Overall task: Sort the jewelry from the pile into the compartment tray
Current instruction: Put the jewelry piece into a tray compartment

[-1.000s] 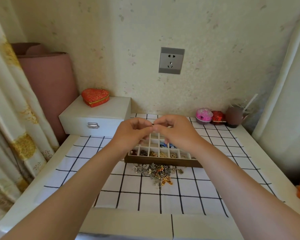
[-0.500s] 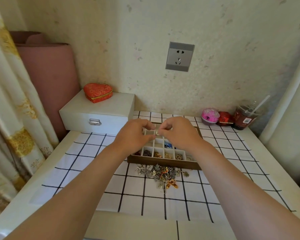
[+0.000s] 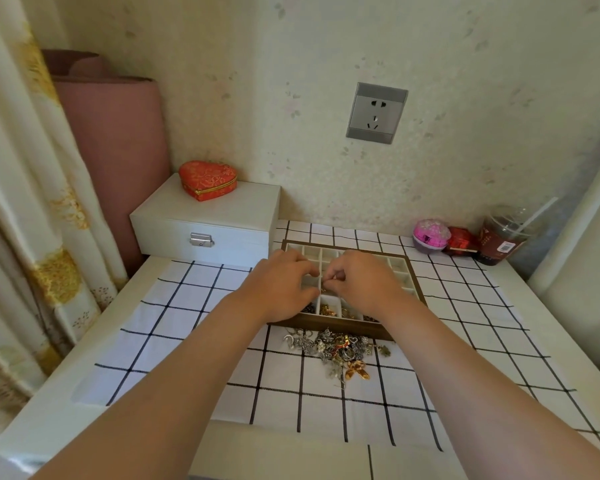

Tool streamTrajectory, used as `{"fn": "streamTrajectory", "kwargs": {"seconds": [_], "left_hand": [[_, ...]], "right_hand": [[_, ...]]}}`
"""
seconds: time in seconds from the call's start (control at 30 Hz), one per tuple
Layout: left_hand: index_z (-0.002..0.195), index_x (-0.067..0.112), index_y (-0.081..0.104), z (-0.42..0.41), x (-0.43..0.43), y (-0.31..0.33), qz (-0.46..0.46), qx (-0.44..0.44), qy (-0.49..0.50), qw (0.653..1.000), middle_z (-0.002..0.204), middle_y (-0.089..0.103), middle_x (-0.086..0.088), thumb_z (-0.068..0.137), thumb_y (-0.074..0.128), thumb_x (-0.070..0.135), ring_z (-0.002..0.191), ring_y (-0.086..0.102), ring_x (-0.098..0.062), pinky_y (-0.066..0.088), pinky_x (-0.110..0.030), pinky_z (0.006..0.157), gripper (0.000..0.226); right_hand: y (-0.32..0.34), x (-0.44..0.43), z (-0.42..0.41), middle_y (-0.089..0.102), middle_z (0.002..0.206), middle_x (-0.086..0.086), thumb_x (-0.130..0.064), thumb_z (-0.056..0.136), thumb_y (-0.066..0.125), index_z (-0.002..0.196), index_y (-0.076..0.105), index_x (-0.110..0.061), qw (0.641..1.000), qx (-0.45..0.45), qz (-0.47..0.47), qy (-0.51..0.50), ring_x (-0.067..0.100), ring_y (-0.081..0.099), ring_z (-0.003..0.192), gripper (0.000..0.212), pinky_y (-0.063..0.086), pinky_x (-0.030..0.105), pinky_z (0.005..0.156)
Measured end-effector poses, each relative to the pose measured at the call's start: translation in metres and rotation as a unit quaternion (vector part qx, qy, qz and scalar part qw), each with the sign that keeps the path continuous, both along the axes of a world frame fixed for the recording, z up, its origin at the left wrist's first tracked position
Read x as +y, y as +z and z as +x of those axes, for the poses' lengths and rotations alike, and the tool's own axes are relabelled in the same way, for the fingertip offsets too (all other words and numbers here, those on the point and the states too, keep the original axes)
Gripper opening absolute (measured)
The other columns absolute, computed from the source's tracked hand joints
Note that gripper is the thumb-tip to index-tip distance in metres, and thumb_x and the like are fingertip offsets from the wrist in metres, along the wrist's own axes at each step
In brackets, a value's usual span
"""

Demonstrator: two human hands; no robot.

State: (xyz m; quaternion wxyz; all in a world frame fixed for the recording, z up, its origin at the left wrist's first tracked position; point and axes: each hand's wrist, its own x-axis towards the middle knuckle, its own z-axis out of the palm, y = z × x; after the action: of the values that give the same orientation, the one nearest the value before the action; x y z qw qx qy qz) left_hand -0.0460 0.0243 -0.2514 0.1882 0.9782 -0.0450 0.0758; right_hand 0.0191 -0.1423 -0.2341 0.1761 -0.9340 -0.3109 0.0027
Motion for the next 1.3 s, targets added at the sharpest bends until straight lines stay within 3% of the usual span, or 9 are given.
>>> {"fn": "streamTrajectory", "kwargs": {"seconds": [0.2, 0.33, 0.5, 0.6, 0.67, 0.83, 1.07, 1.3], "left_hand": [[0.134, 0.029, 0.057, -0.005, 0.001, -0.001, -0.008, -0.013, -0.004, 1.0, 0.135, 0.05, 0.004, 0.094, 0.056, 0.044, 0.126, 0.039, -0.017, 0.038, -0.042, 0.105, 0.043], [0.127, 0.03, 0.06, -0.014, 0.002, 0.0, -0.012, -0.06, -0.008, 0.998, 0.124, 0.053, 0.006, 0.093, 0.058, 0.043, 0.118, 0.043, -0.015, 0.038, -0.039, 0.101, 0.035], [0.102, 0.031, 0.068, -0.036, -0.001, 0.002, -0.05, -0.124, -0.04, 0.99, 0.095, 0.054, 0.01, 0.087, 0.066, 0.032, 0.093, 0.047, -0.008, 0.042, -0.027, 0.078, 0.014], [0.094, 0.033, 0.067, -0.053, -0.006, 0.006, -0.073, -0.087, -0.059, 0.992, 0.087, 0.057, 0.015, 0.086, 0.067, 0.03, 0.083, 0.051, -0.002, 0.045, -0.023, 0.07, 0.009], [0.094, 0.035, 0.066, -0.064, -0.009, 0.006, -0.076, -0.044, -0.059, 0.994, 0.084, 0.06, 0.017, 0.085, 0.069, 0.032, 0.079, 0.054, 0.001, 0.043, -0.019, 0.064, 0.01], [0.097, 0.037, 0.07, -0.079, -0.012, 0.003, -0.002, -0.033, -0.053, 0.998, 0.088, 0.062, 0.018, 0.087, 0.065, 0.039, 0.083, 0.052, 0.0, 0.038, -0.017, 0.066, 0.012], [0.109, 0.044, 0.069, -0.082, -0.009, 0.002, 0.027, -0.004, -0.047, 0.998, 0.096, 0.06, 0.018, 0.089, 0.062, 0.047, 0.087, 0.051, 0.0, 0.034, -0.014, 0.065, 0.022], [0.101, 0.042, 0.069, -0.079, -0.008, 0.0, 0.002, 0.006, -0.034, 0.999, 0.093, 0.062, 0.019, 0.084, 0.068, 0.047, 0.082, 0.054, 0.002, 0.037, -0.014, 0.065, 0.017]], "right_hand": [[0.01, -0.006, 0.0, 0.057, 0.083, -0.019, -0.031, 0.087, 0.075, 0.091, 0.071, -0.035, 0.998, 0.03, 0.049, -0.003, -0.002, 0.054, 0.078, 0.007, 0.047, 0.028, 0.074], [0.029, -0.013, -0.004, 0.063, 0.093, -0.014, -0.027, 0.09, 0.072, 0.094, 0.071, -0.038, 0.996, 0.028, 0.079, -0.006, 0.007, 0.061, 0.09, 0.012, 0.05, 0.031, 0.082], [0.038, -0.02, -0.03, 0.065, 0.087, -0.02, -0.024, 0.088, 0.074, 0.09, 0.072, -0.037, 0.997, 0.048, 0.046, 0.048, -0.003, 0.061, 0.085, 0.013, 0.051, 0.027, 0.081], [0.033, -0.026, -0.047, 0.069, 0.092, -0.017, -0.025, 0.086, 0.076, 0.091, 0.075, -0.036, 0.991, 0.106, 0.001, 0.082, -0.003, 0.064, 0.085, 0.012, 0.054, 0.026, 0.083], [0.031, -0.027, -0.056, 0.068, 0.09, -0.019, -0.026, 0.085, 0.078, 0.094, 0.076, -0.036, 0.987, 0.124, -0.031, 0.098, -0.005, 0.062, 0.08, 0.013, 0.051, 0.019, 0.075], [0.026, -0.026, -0.071, 0.058, 0.074, -0.023, -0.034, 0.086, 0.075, 0.103, 0.075, -0.037, 0.983, 0.091, -0.1, 0.121, -0.007, 0.055, 0.066, 0.018, 0.039, 0.013, 0.061], [0.024, -0.023, -0.077, 0.055, 0.076, -0.023, -0.037, 0.092, 0.065, 0.105, 0.074, -0.037, 0.985, 0.039, -0.114, 0.125, -0.004, 0.052, 0.068, 0.016, 0.041, 0.015, 0.062], [0.023, -0.017, -0.078, 0.068, 0.088, -0.017, -0.038, 0.089, 0.071, 0.101, 0.077, -0.033, 0.987, 0.064, -0.107, 0.105, 0.002, 0.065, 0.081, 0.015, 0.055, 0.024, 0.074]]}}
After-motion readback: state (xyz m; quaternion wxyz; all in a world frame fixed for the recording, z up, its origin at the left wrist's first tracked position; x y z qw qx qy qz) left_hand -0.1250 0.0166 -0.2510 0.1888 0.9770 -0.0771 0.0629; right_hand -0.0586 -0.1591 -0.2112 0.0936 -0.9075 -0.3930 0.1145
